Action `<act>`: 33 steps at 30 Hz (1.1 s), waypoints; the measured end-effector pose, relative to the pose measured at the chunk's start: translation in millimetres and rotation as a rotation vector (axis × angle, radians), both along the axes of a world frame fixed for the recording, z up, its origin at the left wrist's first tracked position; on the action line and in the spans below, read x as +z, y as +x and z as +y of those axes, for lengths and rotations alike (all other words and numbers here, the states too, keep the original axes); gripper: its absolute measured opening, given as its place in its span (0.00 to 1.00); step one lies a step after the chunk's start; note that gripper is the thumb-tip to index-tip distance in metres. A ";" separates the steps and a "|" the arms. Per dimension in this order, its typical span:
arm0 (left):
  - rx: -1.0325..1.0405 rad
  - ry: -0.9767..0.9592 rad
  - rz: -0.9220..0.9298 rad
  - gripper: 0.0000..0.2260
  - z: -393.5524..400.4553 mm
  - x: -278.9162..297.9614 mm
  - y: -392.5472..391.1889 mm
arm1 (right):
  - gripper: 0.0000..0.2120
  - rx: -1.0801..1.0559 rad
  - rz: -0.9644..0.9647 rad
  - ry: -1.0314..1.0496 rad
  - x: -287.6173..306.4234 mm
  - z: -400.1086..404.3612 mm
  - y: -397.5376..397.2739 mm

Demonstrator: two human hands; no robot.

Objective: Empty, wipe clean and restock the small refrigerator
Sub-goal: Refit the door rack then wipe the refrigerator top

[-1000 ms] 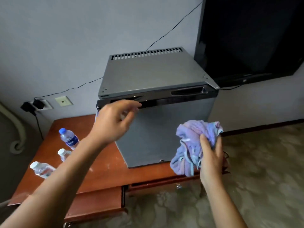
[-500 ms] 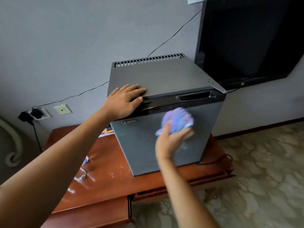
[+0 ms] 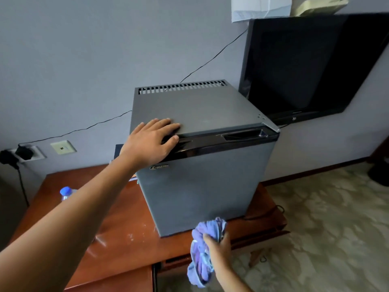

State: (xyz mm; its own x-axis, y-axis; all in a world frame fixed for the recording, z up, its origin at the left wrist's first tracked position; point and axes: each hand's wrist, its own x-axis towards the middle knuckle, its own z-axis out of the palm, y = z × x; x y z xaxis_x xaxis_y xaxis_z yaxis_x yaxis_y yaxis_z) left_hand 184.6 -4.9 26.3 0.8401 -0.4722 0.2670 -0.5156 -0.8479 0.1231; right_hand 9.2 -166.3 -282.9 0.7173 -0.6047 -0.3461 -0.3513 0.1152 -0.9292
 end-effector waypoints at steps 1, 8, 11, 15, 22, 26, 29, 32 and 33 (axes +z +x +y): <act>0.002 0.007 -0.010 0.22 -0.4 0.4 -0.9 | 0.29 -0.098 0.050 0.034 2.3 -21.6 -7.1; 0.059 0.108 -0.043 0.32 -4.4 -0.6 -1.4 | 0.27 -0.272 0.096 0.176 -108.5 -207.9 -18.0; 0.076 0.124 -0.043 0.32 -6.0 -0.6 -1.4 | 0.23 -0.276 0.025 0.158 -44.4 -242.7 0.4; 0.091 0.121 -0.013 0.31 -9.0 3.8 -3.1 | 0.20 -0.224 -0.009 -0.006 -28.7 -286.9 55.0; 0.120 0.139 0.032 0.30 -6.0 4.2 -1.3 | 0.29 -0.031 0.103 -0.192 72.5 -254.2 105.7; 0.133 0.133 0.027 0.28 -3.7 1.7 1.4 | 0.27 -0.300 -0.167 -0.386 152.0 -256.8 99.9; 0.149 0.136 0.034 0.27 -3.7 0.1 2.5 | 0.23 -0.394 -0.537 -0.611 233.7 -252.0 81.3; 0.171 0.143 0.046 0.26 -5.6 0.4 -1.3 | 0.19 -0.102 -0.764 -0.971 296.2 -208.4 73.7; 0.177 0.144 0.043 0.25 -7.0 0.5 -2.8 | 0.18 0.074 -0.796 -1.085 309.2 -185.1 76.1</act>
